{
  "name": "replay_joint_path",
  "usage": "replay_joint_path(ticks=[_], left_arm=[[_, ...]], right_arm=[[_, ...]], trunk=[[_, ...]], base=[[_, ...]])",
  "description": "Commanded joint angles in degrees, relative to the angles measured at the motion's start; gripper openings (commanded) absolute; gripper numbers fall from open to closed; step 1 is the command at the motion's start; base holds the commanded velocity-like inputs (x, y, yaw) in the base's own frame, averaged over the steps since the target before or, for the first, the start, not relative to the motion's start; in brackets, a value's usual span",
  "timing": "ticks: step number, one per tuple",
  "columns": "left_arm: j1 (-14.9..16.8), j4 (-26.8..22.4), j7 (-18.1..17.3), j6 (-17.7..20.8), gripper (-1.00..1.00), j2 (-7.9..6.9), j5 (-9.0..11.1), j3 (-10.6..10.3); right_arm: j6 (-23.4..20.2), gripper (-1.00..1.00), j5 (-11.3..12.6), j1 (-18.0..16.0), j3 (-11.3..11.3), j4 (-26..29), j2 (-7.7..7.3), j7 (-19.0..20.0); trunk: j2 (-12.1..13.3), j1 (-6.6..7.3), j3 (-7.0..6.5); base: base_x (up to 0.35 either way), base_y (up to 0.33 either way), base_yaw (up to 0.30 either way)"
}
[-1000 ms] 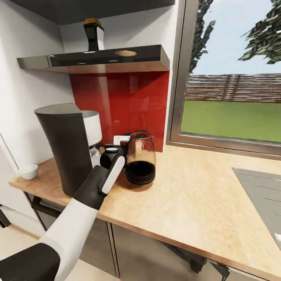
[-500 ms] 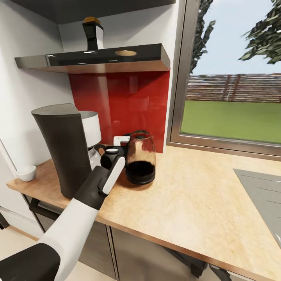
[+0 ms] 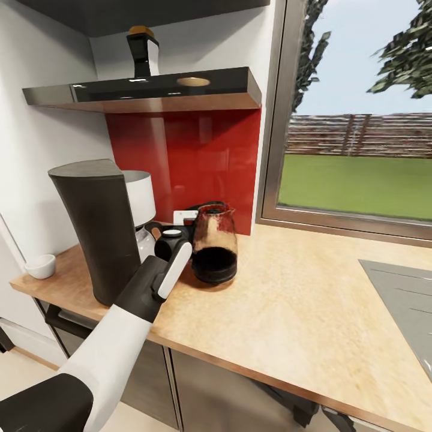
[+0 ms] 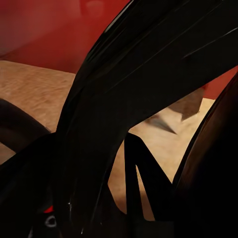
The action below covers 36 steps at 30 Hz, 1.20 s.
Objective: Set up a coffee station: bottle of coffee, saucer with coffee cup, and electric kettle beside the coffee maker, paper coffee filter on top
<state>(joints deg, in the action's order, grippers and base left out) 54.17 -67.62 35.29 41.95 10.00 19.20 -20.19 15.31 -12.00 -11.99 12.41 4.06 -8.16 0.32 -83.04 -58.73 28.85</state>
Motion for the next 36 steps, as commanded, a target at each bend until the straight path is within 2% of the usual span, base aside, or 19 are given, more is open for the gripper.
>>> replay_joint_path(ticks=[1, 3, 7, 17, 19, 22, 30, 31, 36], left_arm=[[0.06, -0.05, 0.77, 0.08, -1.00, 0.00, 0.33, -0.05], [0.07, -0.05, 4.33, 0.14, -1.00, 0.00, 0.40, -0.08], [0.06, -0.02, 6.54, 0.15, -1.00, 0.00, 0.54, -0.11], [0.06, 1.64, 6.75, -0.19, -1.00, 0.00, 0.69, -0.55], [0.06, 3.48, 6.68, -2.61, -1.00, 0.00, 0.73, -0.63], [0.06, 4.39, 6.57, -4.20, -1.00, 0.00, 0.75, -0.71], [-0.19, 4.60, 6.58, -6.40, -1.00, 0.00, 0.62, -0.73], [-0.20, 4.60, 6.56, -6.46, 1.00, 0.00, 0.60, -0.73], [-0.20, 4.52, 6.29, -6.45, 1.00, 0.00, 0.58, -0.73]], right_arm=[[0.15, 1.00, -0.48, -0.01, -0.13, -0.02, -0.02, 0.03], [0.15, 1.00, -0.48, -0.04, -0.12, -0.02, -0.02, 0.04], [0.15, 1.00, -0.48, 0.00, -0.11, -0.02, -0.02, 0.04], [0.15, 1.00, -0.48, -0.05, -0.11, -0.02, -0.02, 0.04], [0.15, 1.00, -0.48, -0.04, -0.10, -0.02, -0.02, 0.04], [0.15, 1.00, -0.48, -0.03, -0.11, -0.02, -0.02, 0.03], [0.15, 1.00, -0.48, -0.04, -0.11, -0.02, -0.02, 0.03], [0.15, 1.00, -0.48, -0.02, -0.11, -0.02, -0.02, 0.03], [0.15, 1.00, -0.48, -0.04, -0.10, -0.02, -0.02, 0.04]], trunk=[[-0.03, 0.00, 0.06], [-0.03, 0.00, 0.06], [-0.03, 0.00, 0.06], [-0.03, 0.00, 0.06], [-0.03, 0.00, 0.06], [-0.03, 0.00, 0.06], [-0.03, 0.00, 0.06], [-0.03, 0.00, 0.06], [-0.03, 0.00, 0.06]], base=[[0.000, 0.000, 0.000], [0.000, 0.000, 0.000], [0.000, 0.000, 0.000], [0.000, 0.000, 0.000], [0.000, 0.000, 0.000], [0.000, 0.000, 0.000], [0.000, 0.000, 0.000], [0.000, 0.000, 0.000], [0.000, 0.000, 0.000]])
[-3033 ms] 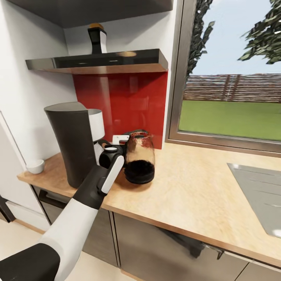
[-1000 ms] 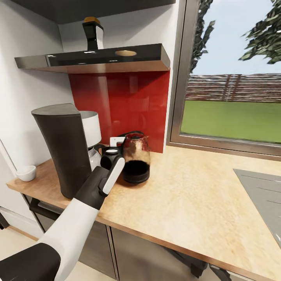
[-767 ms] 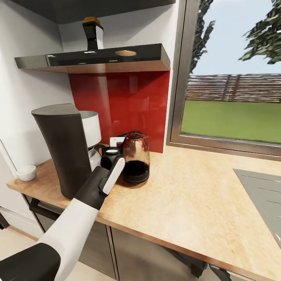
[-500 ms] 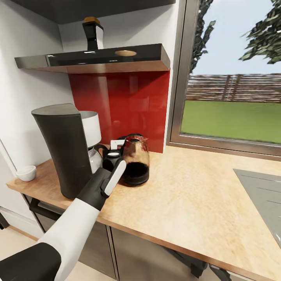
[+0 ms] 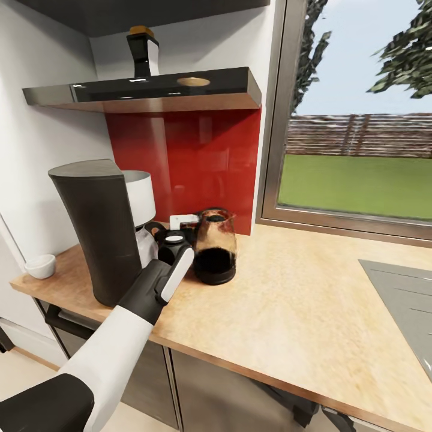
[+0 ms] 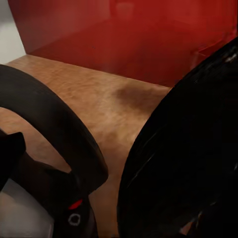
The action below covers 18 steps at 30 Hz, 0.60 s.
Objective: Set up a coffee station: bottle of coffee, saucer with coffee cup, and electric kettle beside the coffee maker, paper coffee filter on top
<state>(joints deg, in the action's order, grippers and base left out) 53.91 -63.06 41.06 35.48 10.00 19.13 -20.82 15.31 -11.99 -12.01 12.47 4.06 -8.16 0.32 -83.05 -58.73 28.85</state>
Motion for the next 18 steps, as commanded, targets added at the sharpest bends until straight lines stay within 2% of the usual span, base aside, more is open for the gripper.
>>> replay_joint_path(ticks=[1, 10, 18], left_arm=[[0.06, -0.04, 0.51, 0.02, 1.00, 0.00, 0.64, -0.10], [0.06, -0.05, 0.48, 0.03, 1.00, 0.00, 0.75, -0.14], [0.06, 0.04, 0.46, 0.03, 1.00, 0.00, 0.85, -0.19]], right_arm=[[0.15, 1.00, -0.49, 0.00, -0.17, -0.02, -0.02, 0.03], [0.15, 1.00, -0.49, -0.01, -0.17, -0.02, -0.02, 0.03], [0.15, 1.00, -0.49, 0.00, -0.17, -0.02, 0.00, 0.05]], trunk=[[-0.03, 0.00, 0.06], [-0.03, 0.00, 0.06], [-0.03, 0.00, 0.06]], base=[[0.000, 0.000, 0.000], [-0.012, 0.000, 0.000], [-0.305, 0.000, 0.000]])
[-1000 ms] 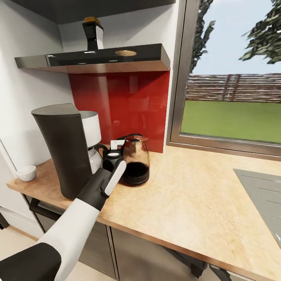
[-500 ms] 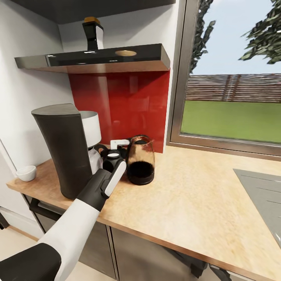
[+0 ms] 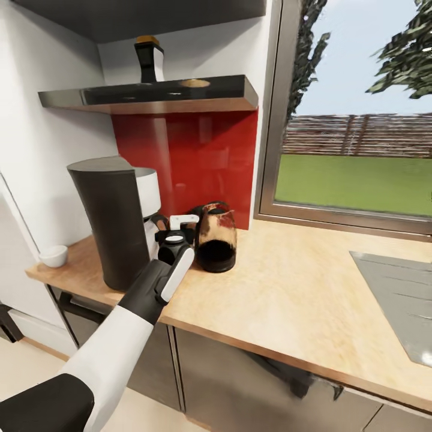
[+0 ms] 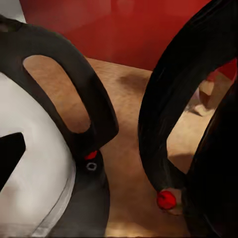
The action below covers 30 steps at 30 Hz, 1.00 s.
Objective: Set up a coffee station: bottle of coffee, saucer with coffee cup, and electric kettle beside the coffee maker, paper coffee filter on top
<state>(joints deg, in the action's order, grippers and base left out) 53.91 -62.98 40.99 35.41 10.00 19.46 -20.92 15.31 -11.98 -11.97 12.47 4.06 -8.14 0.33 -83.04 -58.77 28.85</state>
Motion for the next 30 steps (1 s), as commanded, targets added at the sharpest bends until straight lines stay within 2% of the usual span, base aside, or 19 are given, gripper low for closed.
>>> replay_joint_path(ticks=[1, 7, 9, 11, 14, 17, 24, 30], left_arm=[[0.05, -0.04, 0.56, 0.10, 1.00, 0.00, 0.56, -0.09], [0.05, -0.02, 0.54, 0.11, 1.00, 0.00, 0.61, -0.09], [-0.01, 1.42, 0.40, 0.11, 1.00, 0.00, 0.67, -0.33], [-0.03, 3.54, 0.19, 0.06, 1.00, 0.00, 0.93, -1.23], [-0.03, 5.43, 0.04, -0.13, 1.00, 0.00, 2.63, -2.72], [-0.03, 5.93, 0.11, -0.45, 1.00, 0.00, 4.26, -5.23], [-0.06, 6.02, 0.15, -0.44, 1.00, 0.00, 4.73, -6.18], [-0.60, 6.09, 0.12, -0.35, 1.00, 0.00, 6.02, -7.60]], right_arm=[[0.16, 1.00, -0.50, -0.05, -0.17, -0.02, -0.01, 0.05], [0.16, 1.00, -0.50, -0.05, -0.17, -0.02, -0.02, 0.02], [0.16, 1.00, -0.50, -0.05, -0.20, -0.02, -0.03, 0.04], [0.16, 1.00, -0.50, -0.06, -0.23, -0.02, -0.03, 0.02], [0.16, 1.00, -0.50, -0.07, -0.25, -0.02, -0.09, 0.03], [0.16, 1.00, -0.50, -0.06, -0.26, -0.02, -0.12, 0.02], [0.21, 1.00, -0.50, -0.07, -0.26, -0.02, -0.12, 0.02], [0.32, 1.00, -0.50, -0.03, -0.26, -0.02, -0.20, 0.02]], trunk=[[-0.04, 0.04, 0.06], [-0.04, 0.04, 0.06], [-0.04, 0.04, 0.06], [-0.04, 0.04, 0.06], [-0.04, 0.04, 0.06], [-0.04, 0.04, 0.06], [-0.04, 0.04, 0.06], [-0.04, 0.04, 0.06]], base=[[-0.337, 0.000, 0.000], [-0.338, 0.000, 0.000], [-0.286, 0.000, 0.000], [-0.207, 0.000, 0.000], [-0.201, 0.000, 0.000], [-0.293, 0.000, 0.000], [-0.333, 0.000, 0.000], [-0.276, 0.000, 0.000]])
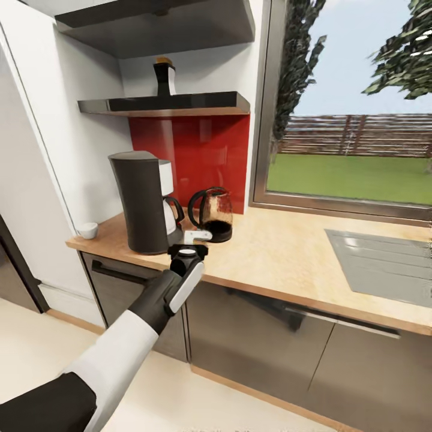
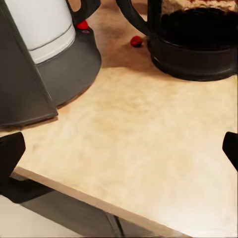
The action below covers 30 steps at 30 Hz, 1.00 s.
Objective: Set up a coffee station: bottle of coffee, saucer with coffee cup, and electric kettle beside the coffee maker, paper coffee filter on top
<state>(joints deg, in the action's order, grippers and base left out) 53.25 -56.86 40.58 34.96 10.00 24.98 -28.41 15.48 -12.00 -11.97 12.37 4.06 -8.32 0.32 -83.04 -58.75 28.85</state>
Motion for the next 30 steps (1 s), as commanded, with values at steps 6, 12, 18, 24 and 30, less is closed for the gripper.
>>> replay_joint_path(ticks=[6, 12, 18, 24, 30], left_arm=[[-0.66, 4.10, -0.42, 0.13, 1.00, 0.00, 5.91, -6.22], [-1.22, 10.60, -4.09, -0.15, 1.00, 0.00, 7.80, -13.92], [-5.31, 12.52, -7.76, -2.04, 1.00, 0.00, 8.99, -16.42], [-7.56, 16.84, -8.96, -3.56, 1.00, 0.00, 9.37, -24.22], [-11.22, 32.17, -8.98, -16.34, 1.00, 0.00, 11.64, -24.99]], right_arm=[[0.17, 1.00, -0.42, -0.07, -0.15, -0.02, -0.11, 0.03], [0.17, 1.00, -0.43, -0.06, -0.17, -0.02, -0.12, 0.03], [0.17, 1.00, -0.40, -0.06, -0.16, -0.02, -0.12, 0.03], [0.17, 1.00, -0.41, -0.06, -0.20, 0.03, -0.12, 0.03], [0.24, 1.00, -0.39, -0.06, -0.39, 0.07, -0.12, 0.03]], trunk=[[-0.04, 0.02, 0.06], [-0.04, 0.02, 0.06], [-0.04, 0.02, 0.06], [-0.04, 0.02, 0.06], [-0.04, 0.02, 0.06]], base=[[-0.033, 0.000, 0.000], [0.000, 0.000, 0.000], [0.000, 0.000, 0.000], [0.000, 0.000, 0.000], [0.000, 0.000, 0.000]])
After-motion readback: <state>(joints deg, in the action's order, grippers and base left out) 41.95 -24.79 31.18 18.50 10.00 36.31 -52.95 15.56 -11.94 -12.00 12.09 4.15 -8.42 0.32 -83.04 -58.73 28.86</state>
